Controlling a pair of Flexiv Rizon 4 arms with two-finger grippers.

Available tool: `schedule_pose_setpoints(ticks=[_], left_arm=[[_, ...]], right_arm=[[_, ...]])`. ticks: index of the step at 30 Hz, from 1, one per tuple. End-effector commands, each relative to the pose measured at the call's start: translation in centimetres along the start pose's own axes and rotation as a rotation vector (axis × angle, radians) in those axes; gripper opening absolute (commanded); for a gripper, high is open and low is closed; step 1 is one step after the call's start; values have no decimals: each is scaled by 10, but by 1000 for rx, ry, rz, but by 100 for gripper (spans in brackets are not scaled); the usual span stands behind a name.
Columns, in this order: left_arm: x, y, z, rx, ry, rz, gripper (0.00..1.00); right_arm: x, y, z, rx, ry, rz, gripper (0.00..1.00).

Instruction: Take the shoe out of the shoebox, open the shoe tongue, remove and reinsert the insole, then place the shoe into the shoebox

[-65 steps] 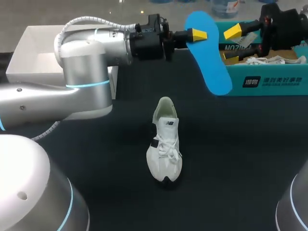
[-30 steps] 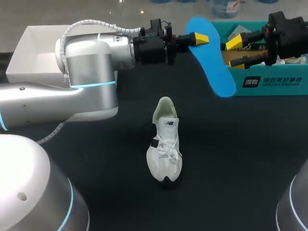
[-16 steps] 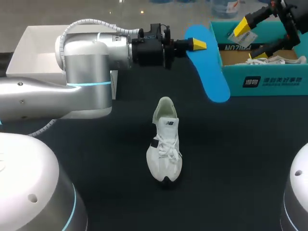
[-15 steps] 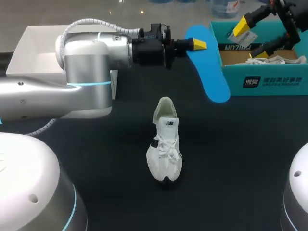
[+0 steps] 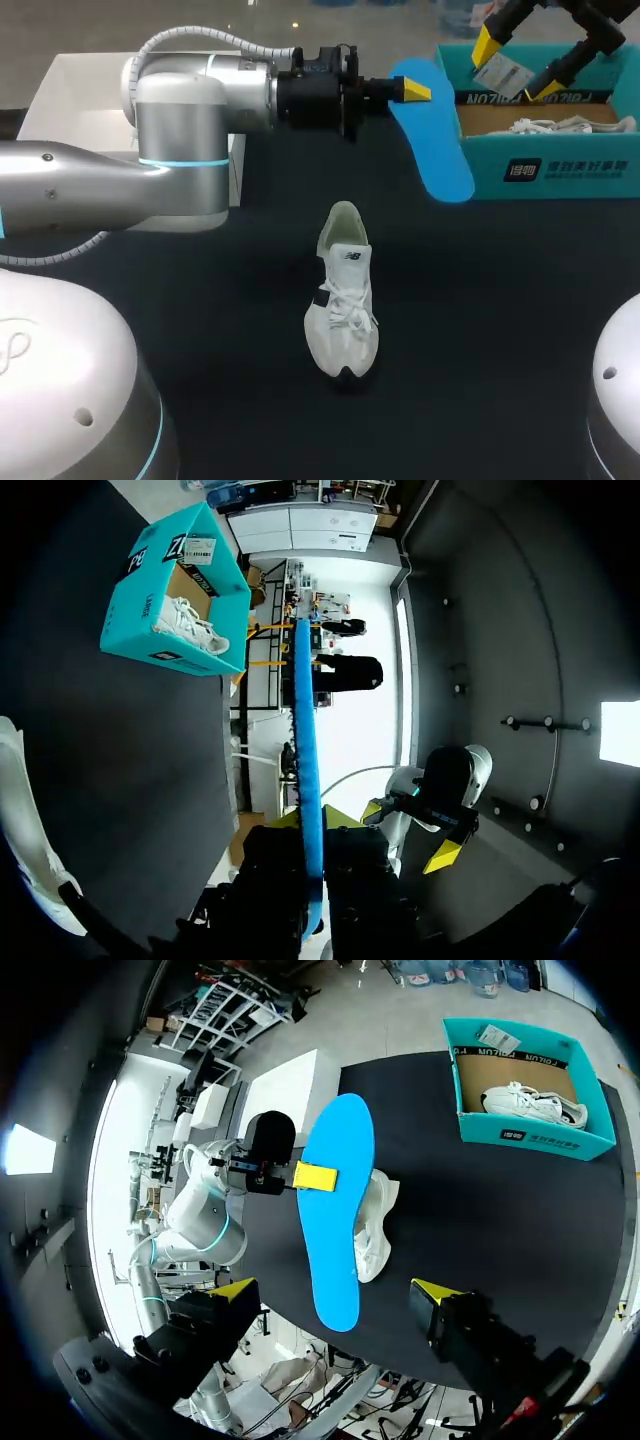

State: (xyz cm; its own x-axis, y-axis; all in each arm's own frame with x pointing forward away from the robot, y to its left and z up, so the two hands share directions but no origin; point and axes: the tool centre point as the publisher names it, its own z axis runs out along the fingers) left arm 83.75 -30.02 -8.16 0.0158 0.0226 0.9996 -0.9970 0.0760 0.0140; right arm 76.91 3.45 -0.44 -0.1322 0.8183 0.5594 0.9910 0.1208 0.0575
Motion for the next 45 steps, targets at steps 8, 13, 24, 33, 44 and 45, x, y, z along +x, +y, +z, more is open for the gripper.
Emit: schedule_pose_setpoints(ticks=[8, 13, 24, 33, 44, 45], left_arm=[[-2, 6, 7, 6, -25, 9, 0], [-5, 1, 7, 27, -51, 20, 0], [-9, -10, 5, 50, -86, 2, 0], [-7, -10, 3, 57, -91, 1, 0], [-6, -10, -2, 69, -87, -1, 0], [-6, -10, -2, 69, -87, 0, 0]], right_arm=[[22, 56, 20, -21, -235, 56, 100], [30, 62, 28, 18, -295, 73, 100], [35, 57, 32, 27, -336, 87, 100], [36, 60, 32, 19, -349, 91, 100], [40, 62, 32, 18, -352, 84, 100], [40, 62, 32, 19, -354, 84, 100]])
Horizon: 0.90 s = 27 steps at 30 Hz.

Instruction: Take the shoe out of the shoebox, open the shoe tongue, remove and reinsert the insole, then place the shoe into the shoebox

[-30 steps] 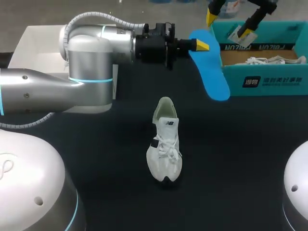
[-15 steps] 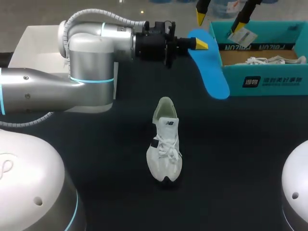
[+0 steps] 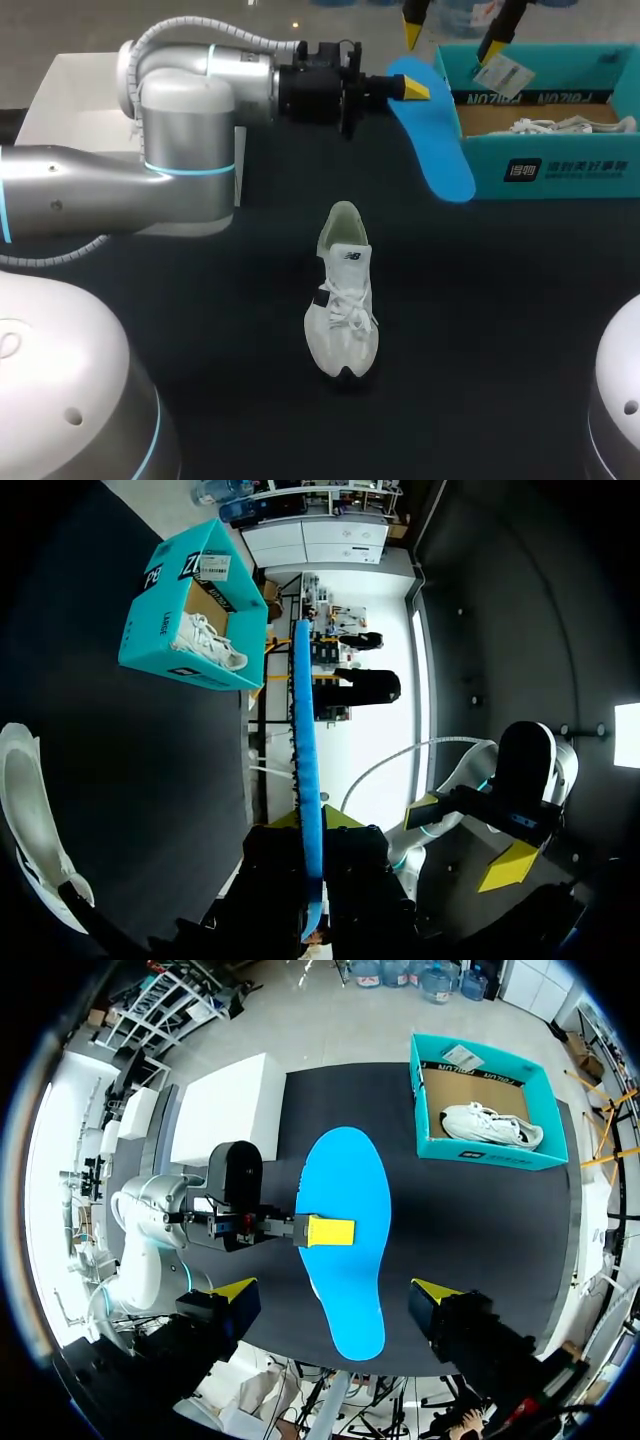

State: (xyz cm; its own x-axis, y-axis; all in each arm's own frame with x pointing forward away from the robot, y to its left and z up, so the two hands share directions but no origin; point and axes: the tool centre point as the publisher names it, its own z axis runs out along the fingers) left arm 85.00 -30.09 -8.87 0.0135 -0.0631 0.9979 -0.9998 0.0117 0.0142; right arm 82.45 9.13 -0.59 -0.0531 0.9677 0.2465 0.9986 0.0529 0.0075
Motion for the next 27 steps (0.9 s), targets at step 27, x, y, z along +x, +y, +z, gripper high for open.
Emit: schedule_pose_setpoints(ticks=[27], left_arm=[[-3, 2, -9, -30, -37, 17, 0]], right_arm=[[6, -7, -1, 9, -55, 0, 100]])
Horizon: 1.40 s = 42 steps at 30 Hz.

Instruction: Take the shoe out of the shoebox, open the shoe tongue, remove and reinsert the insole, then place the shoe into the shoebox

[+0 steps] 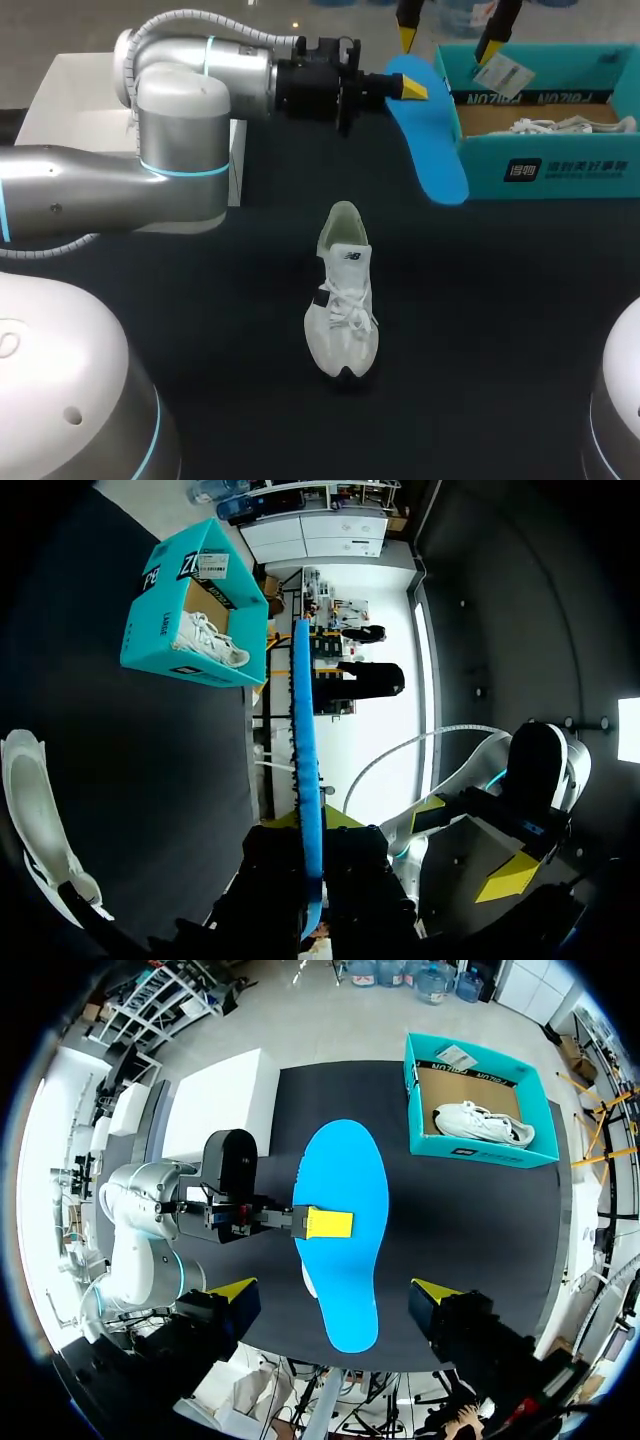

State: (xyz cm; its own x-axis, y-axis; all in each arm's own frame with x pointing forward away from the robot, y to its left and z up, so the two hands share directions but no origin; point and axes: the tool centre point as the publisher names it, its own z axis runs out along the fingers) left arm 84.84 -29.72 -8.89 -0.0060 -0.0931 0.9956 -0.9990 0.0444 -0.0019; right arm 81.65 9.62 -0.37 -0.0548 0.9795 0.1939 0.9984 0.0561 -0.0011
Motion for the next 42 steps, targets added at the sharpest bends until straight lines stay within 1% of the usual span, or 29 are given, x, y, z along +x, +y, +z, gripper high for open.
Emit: schedule_pose_setpoints(ticks=[1, 3, 4, 7, 9, 11, 15, 16, 19, 25, 26, 27, 31, 37, 40, 42], left_arm=[[-4, 0, -9, 13, 2, 0, 0], [-5, -1, -15, 30, 10, 4, 0], [-4, -2, -18, 36, 19, 10, 0], [-4, -4, -25, 43, 26, 21, 0], [-3, -6, -30, 38, 33, 24, 0], [-2, -7, -33, 28, 41, 32, 0], [1, -9, -36, 11, 58, 39, 0], [1, -9, -36, 7, 63, 37, 0], [2, -9, -35, -3, 73, 33, 0], [3, -8, -34, -23, 102, 4, 0], [3, -8, -34, -24, 103, 3, 0], [3, -8, -34, -25, 103, 3, 0], [4, -6, -34, -31, 95, 6, 0], [7, 2, -34, -61, 90, 20, 0], [11, 3, -38, -64, 94, 28, 0], [14, 3, -41, -67, 97, 29, 0]], right_arm=[[-5, 1, 4, -21, 131, -22, 100], [-14, -2, 9, -119, 357, -79, 100], [-16, -4, 11, -160, 436, -98, 100], [-24, -9, 14, -230, 532, -131, 100], [-27, -11, 15, -252, 569, -155, 100], [-30, -14, 15, -284, 654, -182, 100], [-35, -16, 18, -313, 752, -231, 100], [-35, -17, 19, -324, 801, -246, 100], [-37, -18, 21, -351, 885, -270, 100], [-37, -19, 26, -395, 937, -288, 100], [-38, -18, 27, -401, 935, -273, 100], [-38, -17, 28, -369, 887, -250, 100], [-38, -17, 28, -369, 887, -250, 100], [-38, -17, 28, -369, 887, -250, 100], [-41, -15, 45, -380, 1026, -226, 100], [-44, -16, 52, -395, 1072, -205, 100]])
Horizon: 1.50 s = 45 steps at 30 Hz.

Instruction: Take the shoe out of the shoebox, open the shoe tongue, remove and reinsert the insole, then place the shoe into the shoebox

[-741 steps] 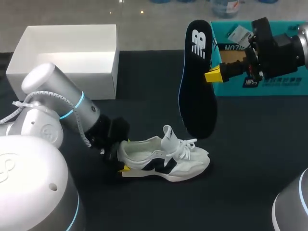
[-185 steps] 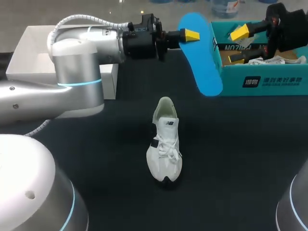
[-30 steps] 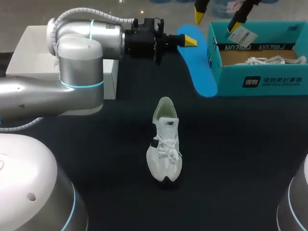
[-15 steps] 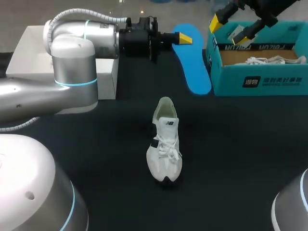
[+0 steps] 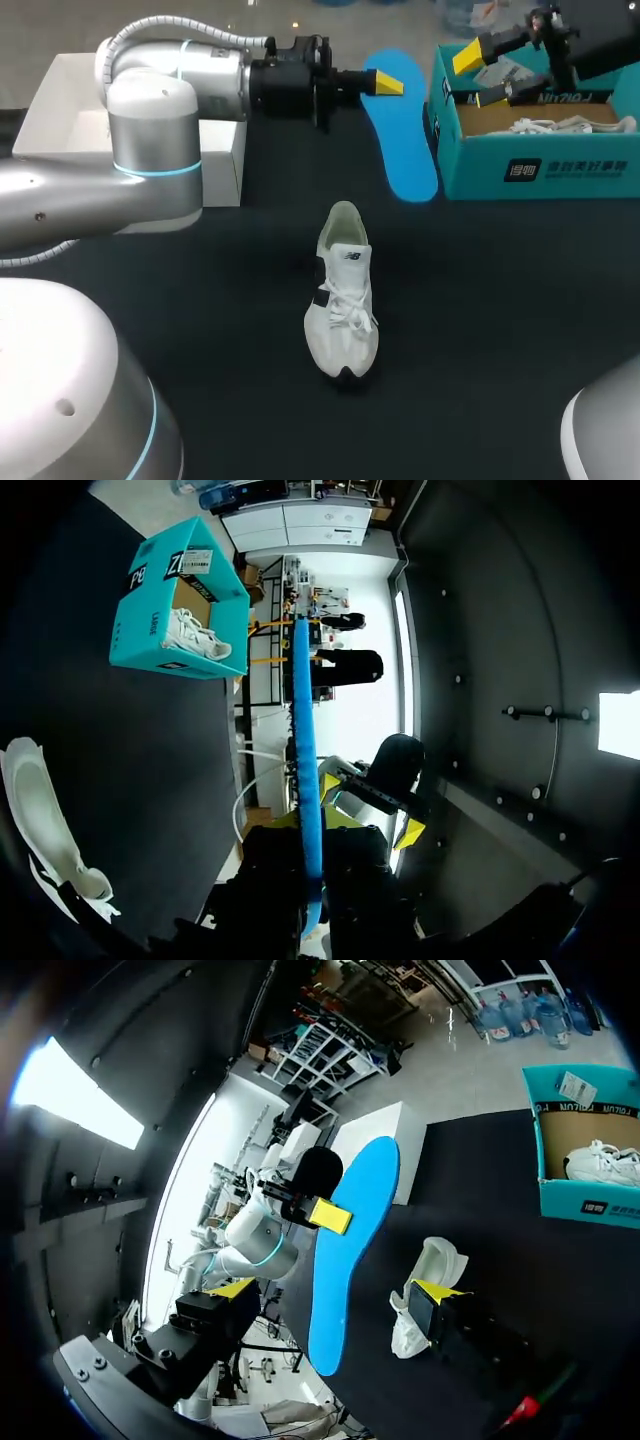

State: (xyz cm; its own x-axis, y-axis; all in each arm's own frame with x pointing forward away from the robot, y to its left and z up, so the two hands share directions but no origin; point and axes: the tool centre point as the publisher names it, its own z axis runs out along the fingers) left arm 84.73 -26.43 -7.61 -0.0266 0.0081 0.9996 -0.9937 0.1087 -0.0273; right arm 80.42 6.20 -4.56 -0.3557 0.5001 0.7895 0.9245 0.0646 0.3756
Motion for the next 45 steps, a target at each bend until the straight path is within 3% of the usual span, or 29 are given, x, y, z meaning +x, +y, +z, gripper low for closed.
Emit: schedule_pose_setpoints(ticks=[1, 5, 12, 23, 27, 30, 32, 33, 45], left_arm=[[6, 1, -8, -5, -3, 1, 0], [9, 1, -12, -26, 11, -14, 0], [10, 3, -9, -46, 10, -10, 0], [7, 7, -5, -73, -7, 2, 0], [12, 12, -8, -85, 11, 116, 0], [16, 19, -10, -24, 33, 290, 0], [19, 25, -13, 73, 51, 475, 0], [21, 30, -16, 75, 89, 508, 0], [21, 30, -16, 75, 89, 508, 0]], right_arm=[[-16, -11, 9, -129, 248, 34, 100], [-27, -15, 10, -184, 341, 68, 100], [-28, -14, 10, -200, 401, 88, 100], [-28, -11, 8, -164, 372, 108, 100], [-30, -12, 10, -178, 376, 127, 100], [-30, -12, 10, -178, 376, 127, 100], [-30, -12, 10, -178, 376, 127, 100], [-30, -12, 10, -178, 376, 127, 100], [-30, -12, 10, -178, 376, 127, 100]])
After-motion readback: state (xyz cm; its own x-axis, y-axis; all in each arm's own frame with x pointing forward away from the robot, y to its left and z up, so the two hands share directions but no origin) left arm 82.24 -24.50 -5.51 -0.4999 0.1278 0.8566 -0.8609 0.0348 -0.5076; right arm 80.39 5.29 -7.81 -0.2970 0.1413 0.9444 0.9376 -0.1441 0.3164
